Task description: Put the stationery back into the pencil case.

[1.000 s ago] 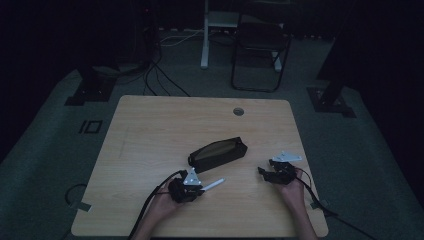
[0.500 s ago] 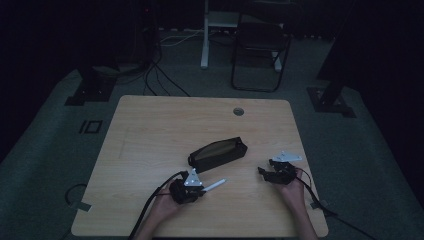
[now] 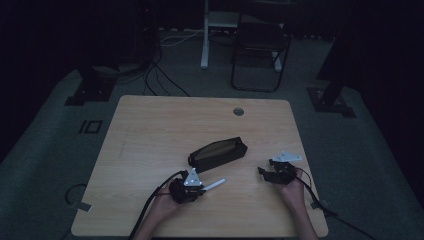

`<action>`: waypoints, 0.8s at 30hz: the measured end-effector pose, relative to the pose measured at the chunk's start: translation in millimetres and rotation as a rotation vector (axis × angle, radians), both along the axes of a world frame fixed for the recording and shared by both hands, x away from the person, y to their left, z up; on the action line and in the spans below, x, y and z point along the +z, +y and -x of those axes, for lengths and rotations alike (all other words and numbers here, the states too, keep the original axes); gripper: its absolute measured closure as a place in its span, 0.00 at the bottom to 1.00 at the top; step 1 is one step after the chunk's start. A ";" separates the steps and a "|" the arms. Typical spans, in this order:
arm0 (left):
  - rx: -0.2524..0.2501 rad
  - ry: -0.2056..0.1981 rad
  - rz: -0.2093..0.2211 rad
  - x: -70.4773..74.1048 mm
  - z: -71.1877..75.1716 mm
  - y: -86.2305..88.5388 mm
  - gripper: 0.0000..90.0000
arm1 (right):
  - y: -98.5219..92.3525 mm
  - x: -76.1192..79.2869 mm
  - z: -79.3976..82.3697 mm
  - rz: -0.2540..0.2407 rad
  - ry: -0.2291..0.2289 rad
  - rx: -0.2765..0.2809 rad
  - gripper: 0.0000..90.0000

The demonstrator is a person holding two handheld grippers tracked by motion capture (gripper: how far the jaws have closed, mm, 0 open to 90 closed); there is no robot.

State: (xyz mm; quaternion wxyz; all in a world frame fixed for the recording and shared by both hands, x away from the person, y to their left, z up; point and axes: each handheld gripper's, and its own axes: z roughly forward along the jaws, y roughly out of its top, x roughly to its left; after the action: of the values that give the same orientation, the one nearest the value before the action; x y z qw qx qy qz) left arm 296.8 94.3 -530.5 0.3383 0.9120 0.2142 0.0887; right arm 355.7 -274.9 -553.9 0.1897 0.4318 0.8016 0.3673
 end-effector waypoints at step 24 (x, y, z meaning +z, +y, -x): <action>-0.012 -0.042 0.035 23.8 5.7 7.2 0.88 | 0.0 0.0 0.0 0.001 0.000 0.000 0.41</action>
State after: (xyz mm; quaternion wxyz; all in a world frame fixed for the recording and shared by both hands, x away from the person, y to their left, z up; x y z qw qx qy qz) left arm 291.1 101.5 -506.7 0.3591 0.9052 0.2030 0.1021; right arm 355.7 -275.0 -553.9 0.1898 0.4315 0.8018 0.3672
